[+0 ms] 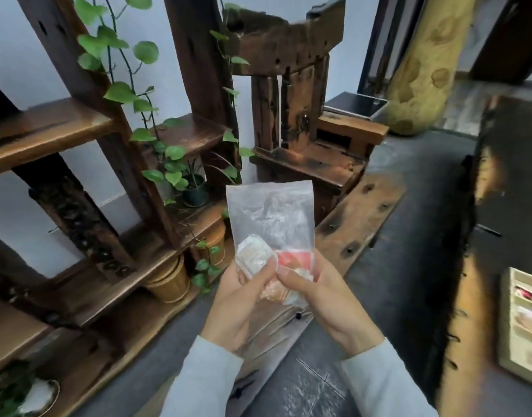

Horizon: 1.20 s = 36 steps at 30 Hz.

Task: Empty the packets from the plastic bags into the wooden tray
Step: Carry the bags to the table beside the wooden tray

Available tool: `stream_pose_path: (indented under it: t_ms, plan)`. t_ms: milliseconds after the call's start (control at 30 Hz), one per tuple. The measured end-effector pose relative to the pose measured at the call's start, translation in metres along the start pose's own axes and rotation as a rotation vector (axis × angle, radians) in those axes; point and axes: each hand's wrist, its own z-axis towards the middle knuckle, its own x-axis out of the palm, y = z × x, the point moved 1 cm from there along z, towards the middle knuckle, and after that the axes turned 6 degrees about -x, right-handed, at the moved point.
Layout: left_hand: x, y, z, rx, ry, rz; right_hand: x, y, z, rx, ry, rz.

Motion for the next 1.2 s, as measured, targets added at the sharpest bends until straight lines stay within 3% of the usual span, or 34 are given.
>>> stream_pose_path:
  t_ms: [133,467,633,1200]
  plan:
    - [0.013,0.016,0.008,-0.032,0.117,-0.051,-0.026,0.001,-0.012,-0.017,-0.088,-0.007]
    - [0.038,0.025,0.056,-0.116,0.216,-0.040,-0.055,0.003,-0.001,0.012,-0.274,0.040]
    - [0.044,0.014,0.099,-0.188,0.364,-0.012,-0.061,0.005,0.023,-0.013,-0.404,0.074]
    - [0.080,0.011,0.202,-0.362,0.595,0.088,-0.093,0.011,0.066,-0.037,-0.624,0.153]
